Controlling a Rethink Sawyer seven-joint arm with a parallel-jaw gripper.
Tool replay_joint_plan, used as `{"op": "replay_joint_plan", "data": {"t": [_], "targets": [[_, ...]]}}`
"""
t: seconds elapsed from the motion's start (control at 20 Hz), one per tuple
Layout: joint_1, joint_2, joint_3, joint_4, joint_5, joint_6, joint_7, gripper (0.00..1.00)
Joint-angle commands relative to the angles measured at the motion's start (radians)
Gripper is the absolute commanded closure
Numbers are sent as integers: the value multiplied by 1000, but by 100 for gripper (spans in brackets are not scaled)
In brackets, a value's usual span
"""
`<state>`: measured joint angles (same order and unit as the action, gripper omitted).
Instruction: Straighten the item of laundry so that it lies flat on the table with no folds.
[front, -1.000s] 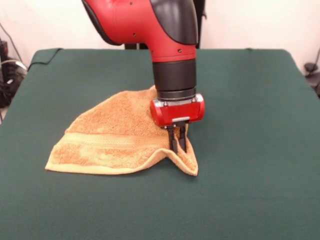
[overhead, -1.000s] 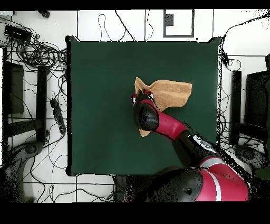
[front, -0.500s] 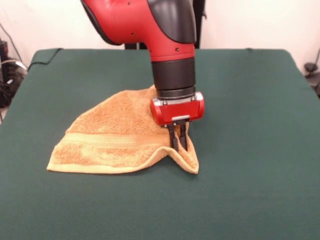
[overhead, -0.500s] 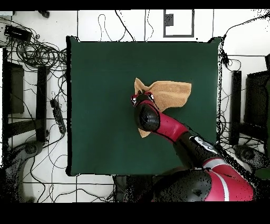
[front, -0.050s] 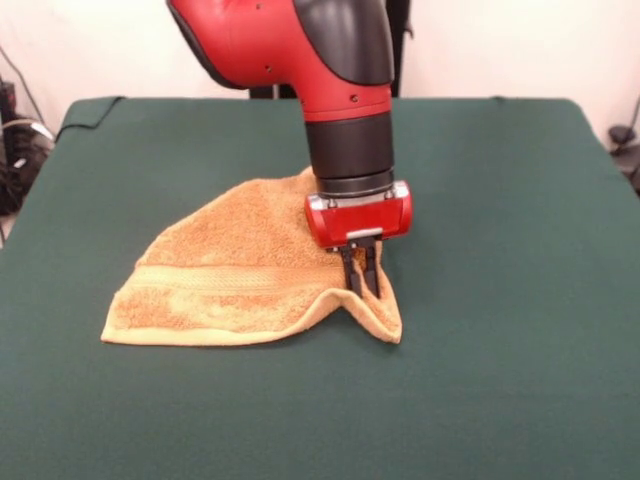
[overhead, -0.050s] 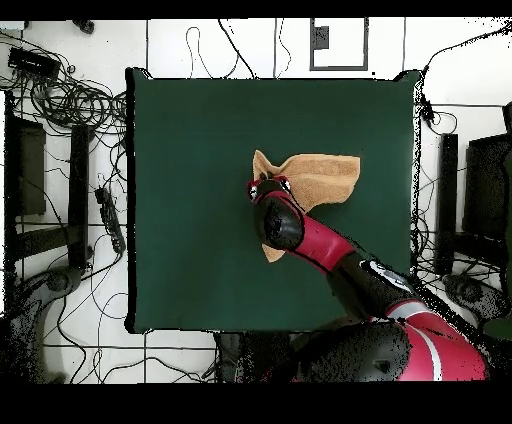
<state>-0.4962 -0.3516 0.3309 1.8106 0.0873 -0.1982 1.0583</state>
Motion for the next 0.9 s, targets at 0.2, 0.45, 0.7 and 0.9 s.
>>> {"op": "replay_joint_plan", "data": {"t": [0.2,0.45,0.7,0.9], "targets": [[52,122,81,107,50,142,286,100],[67,118,45,68,42,169,242,100],[85,124,30,54,47,145,249,100],[70,149,46,39,41,145,244,100]]}}
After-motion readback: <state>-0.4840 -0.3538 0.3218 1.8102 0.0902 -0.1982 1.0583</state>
